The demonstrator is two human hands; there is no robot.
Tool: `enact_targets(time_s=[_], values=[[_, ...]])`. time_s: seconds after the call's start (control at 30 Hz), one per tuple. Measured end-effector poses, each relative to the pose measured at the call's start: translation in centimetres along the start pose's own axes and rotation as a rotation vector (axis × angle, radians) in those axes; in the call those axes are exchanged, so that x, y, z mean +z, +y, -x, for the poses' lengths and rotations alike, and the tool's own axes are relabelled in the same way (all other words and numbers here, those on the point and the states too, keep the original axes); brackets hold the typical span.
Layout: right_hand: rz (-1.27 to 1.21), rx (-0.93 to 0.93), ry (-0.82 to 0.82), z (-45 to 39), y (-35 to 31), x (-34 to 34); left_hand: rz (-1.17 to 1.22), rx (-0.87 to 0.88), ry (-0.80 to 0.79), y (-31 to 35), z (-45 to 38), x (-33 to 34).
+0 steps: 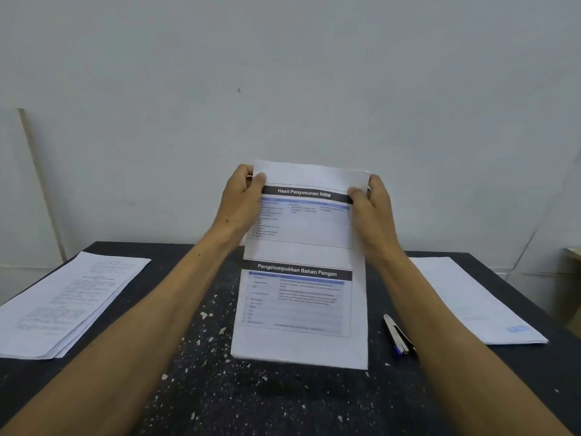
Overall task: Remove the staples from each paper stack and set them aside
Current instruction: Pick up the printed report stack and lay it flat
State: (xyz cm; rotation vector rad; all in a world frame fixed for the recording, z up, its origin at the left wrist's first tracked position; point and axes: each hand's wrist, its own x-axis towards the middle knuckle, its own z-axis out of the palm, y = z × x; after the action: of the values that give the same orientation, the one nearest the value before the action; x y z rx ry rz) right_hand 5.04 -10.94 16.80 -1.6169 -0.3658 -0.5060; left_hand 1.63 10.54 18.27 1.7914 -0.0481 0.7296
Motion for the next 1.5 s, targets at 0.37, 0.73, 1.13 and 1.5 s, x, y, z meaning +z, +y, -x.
enact_targets(time_s=[0.37,0.73,1.13,1.5], values=[[0.044,0.448,0.047,7.0,6.4,-1.8,-0.247,-0.385,-0.339,-5.5,2.5,3.4],[0.368,0.666,-0.554,8.6,7.1,-6.8,-0.293,-0.535,-0.702,-10.5,7.0,3.1],[0.487,0.432,-0.62,10.0,9.9,-4.5,-0.338,-0.219,-0.766,-10.9,11.0,7.2],[0.441,0.375,-0.491,13.6,11.5,-4.8,-0.348,-0.043,-0.627,-12.9,14.5,9.6]])
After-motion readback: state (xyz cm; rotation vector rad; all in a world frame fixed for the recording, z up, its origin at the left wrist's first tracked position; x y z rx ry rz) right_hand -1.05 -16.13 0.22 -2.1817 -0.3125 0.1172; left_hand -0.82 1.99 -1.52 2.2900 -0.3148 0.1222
